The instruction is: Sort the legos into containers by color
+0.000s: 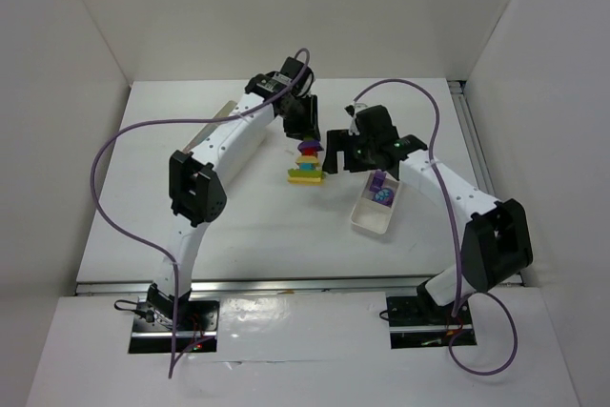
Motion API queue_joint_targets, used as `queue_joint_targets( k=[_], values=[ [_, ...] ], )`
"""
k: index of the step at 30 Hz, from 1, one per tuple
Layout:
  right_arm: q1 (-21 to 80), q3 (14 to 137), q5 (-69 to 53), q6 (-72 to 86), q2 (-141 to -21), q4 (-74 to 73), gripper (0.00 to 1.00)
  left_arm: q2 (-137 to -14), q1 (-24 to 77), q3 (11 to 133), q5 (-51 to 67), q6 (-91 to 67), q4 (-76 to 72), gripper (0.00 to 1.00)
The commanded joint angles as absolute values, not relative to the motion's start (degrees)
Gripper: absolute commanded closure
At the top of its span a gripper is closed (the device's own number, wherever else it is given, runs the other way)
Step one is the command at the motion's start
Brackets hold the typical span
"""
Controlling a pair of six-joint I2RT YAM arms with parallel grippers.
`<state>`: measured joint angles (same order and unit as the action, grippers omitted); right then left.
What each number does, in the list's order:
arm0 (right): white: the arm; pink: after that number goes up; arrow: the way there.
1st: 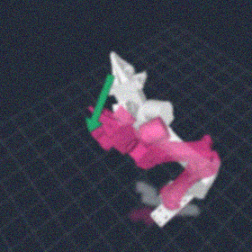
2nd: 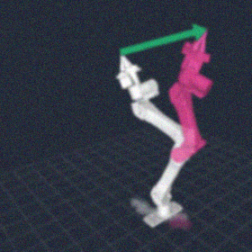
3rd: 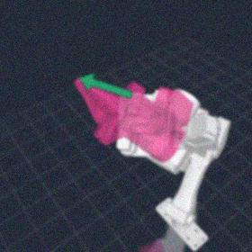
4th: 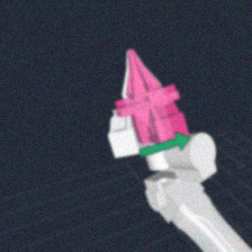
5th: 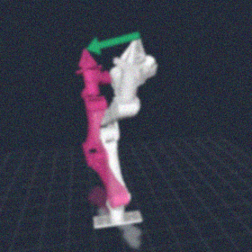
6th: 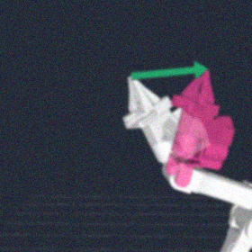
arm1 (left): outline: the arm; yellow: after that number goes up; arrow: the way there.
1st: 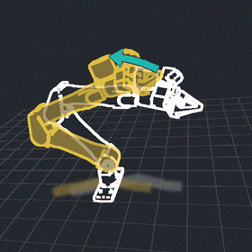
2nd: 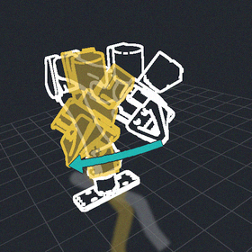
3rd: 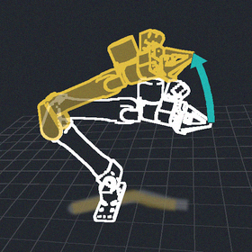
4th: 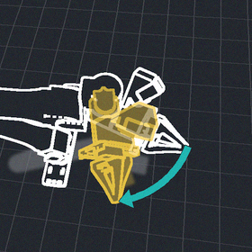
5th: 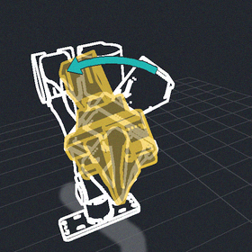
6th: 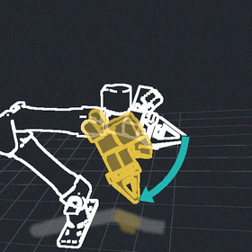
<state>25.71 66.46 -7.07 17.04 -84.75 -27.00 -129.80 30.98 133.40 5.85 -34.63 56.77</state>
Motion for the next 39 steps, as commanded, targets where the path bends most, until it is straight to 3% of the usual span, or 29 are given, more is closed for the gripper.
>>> queue_joint_targets(
  k=[1,10,19,30,39],
  values=[
    [25.4,68.2,-15.73,15.12,-86.74,-19.7,0.05,-128.59,30.06,133.07,12.91,-33.13,56.43,1.0],
    [24.87,68.82,-23.29,19.94,-90.26,-13.72,0.04,-127.44,29.54,130.87,12.92,-33.13,54.76,1.0],
    [24.35,66.0,-11.95,23.38,-87.19,-12.91,0.11,-127.44,28.92,128.06,11.33,-34.28,54.76,1.0],
    [23.82,67.32,-22.67,30.04,-92.63,-4.14,0.11,-126.39,28.39,127.01,15.81,-35.85,53.09,1.0],
    [23.82,61.27,-21.63,38.22,-93.16,6.67,0.33,-123.93,27.86,122.87,19.86,-38.41,49.04,1.0]
  ],
)
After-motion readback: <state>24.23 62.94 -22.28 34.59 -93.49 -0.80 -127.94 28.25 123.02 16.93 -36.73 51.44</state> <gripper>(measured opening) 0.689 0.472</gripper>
